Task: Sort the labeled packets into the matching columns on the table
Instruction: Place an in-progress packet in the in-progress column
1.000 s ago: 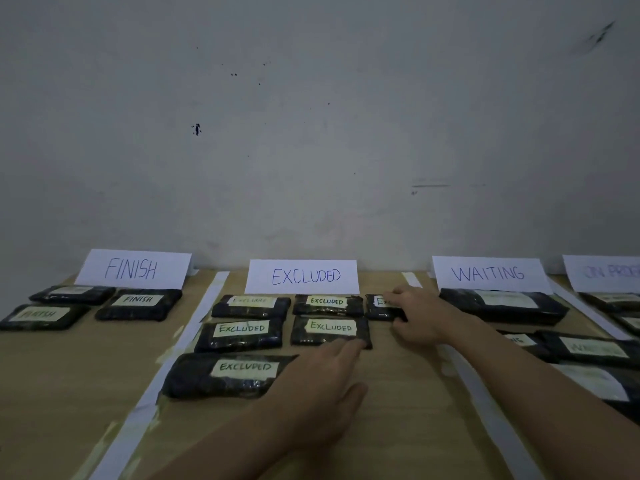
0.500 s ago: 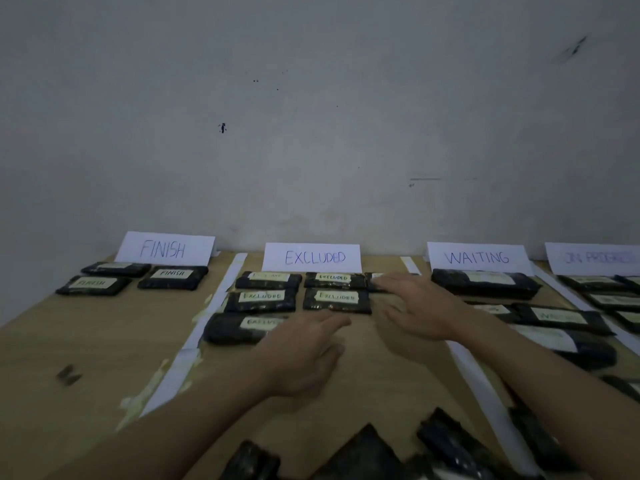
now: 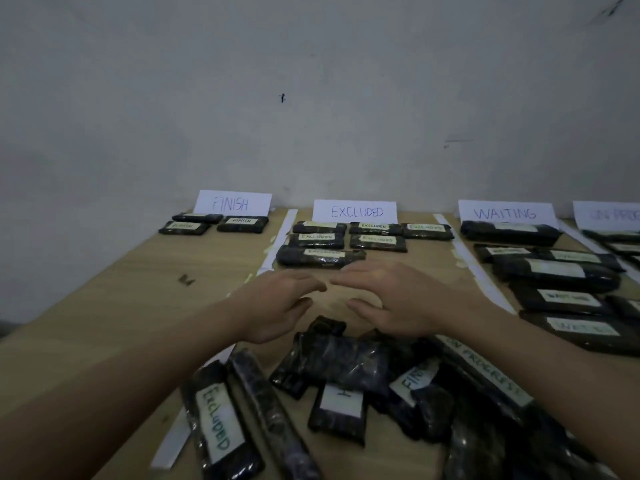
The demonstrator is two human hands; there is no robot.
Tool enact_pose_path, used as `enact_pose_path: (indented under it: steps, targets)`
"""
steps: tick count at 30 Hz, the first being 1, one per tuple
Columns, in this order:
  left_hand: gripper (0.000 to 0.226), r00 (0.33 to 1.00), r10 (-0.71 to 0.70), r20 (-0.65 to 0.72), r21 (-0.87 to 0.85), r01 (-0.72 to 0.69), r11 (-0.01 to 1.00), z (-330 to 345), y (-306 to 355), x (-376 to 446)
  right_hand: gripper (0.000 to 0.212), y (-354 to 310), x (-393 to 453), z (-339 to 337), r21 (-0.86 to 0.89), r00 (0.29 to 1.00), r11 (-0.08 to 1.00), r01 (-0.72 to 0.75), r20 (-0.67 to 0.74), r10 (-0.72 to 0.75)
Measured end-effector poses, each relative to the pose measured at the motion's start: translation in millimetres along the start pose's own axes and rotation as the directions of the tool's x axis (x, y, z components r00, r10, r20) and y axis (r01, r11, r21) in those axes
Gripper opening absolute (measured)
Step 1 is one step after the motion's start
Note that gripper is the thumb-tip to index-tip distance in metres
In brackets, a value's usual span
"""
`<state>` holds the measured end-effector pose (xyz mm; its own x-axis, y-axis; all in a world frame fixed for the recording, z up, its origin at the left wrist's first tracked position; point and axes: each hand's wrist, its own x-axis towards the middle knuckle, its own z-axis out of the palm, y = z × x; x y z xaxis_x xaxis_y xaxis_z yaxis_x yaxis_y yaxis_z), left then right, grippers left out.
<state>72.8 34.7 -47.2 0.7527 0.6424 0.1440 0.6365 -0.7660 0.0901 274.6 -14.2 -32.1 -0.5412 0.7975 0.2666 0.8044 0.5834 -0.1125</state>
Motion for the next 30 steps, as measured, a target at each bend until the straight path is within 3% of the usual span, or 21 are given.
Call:
enact_pose_path:
  steps: [4, 8, 11, 13, 14, 16, 18, 19, 22, 25, 30]
  targets:
    - [0.036, 0.999, -0.050, -0.005, -0.010, 0.050, 0.999, -1, -8, -33, 0.041, -31, -4, 8, 0.031, 0.991, 0.997, 0.078, 0.107, -0.080]
    - [0.036, 0.998, -0.061, 0.006, -0.050, 0.061, 0.997, 1, -7, -52, 0.054, -42, -10, 16, -0.087, 0.968, 0.988, 0.126, 0.228, -0.104]
    - [0.034, 0.998, -0.060, -0.004, -0.119, 0.059, 0.991, 4, -3, -57, 0.042, -43, -10, 16, 0.044, 0.971, 0.997, 0.062, 0.227, -0.071]
    - [0.032, 0.992, -0.108, -0.058, -0.297, 0.087, 0.951, 2, 3, -54, 0.028, -38, -9, 12, 0.190, 0.992, 0.981, -0.035, 0.124, 0.012]
    - [0.030, 0.983, -0.160, -0.089, -0.432, 0.106, 0.895, 0, 7, -51, 0.022, -35, -8, 8, 0.285, 0.993, 0.952, -0.108, 0.079, 0.089]
    - [0.026, 0.956, -0.277, -0.094, -0.727, 0.124, 0.676, -6, 17, -44, 0.017, -30, -9, -2, 0.533, 0.969, 0.813, -0.234, 0.053, 0.243]
    - [0.027, 0.932, -0.355, -0.078, -0.885, 0.099, 0.454, -11, 25, -34, 0.016, -27, -9, -11, 0.718, 0.932, 0.640, -0.274, 0.033, 0.361]
    - [0.027, 0.919, -0.383, -0.092, -0.914, 0.075, 0.398, -13, 28, -29, 0.016, -25, -9, -13, 0.764, 0.910, 0.585, -0.272, 0.007, 0.414]
    - [0.024, 0.886, -0.442, -0.141, -0.943, 0.015, 0.332, -18, 33, -13, 0.010, -21, -10, -17, 0.865, 0.858, 0.449, -0.225, -0.043, 0.512]
    - [0.023, 0.850, -0.508, -0.142, -0.968, -0.012, 0.249, -21, 33, -1, 0.017, -14, -11, -20, 0.938, 0.810, 0.307, -0.159, -0.054, 0.584]
    - [0.017, 0.832, -0.548, -0.081, -0.996, -0.051, 0.070, -15, 36, 9, 0.013, -4, -16, -25, 0.976, 0.759, 0.195, -0.093, -0.057, 0.649]
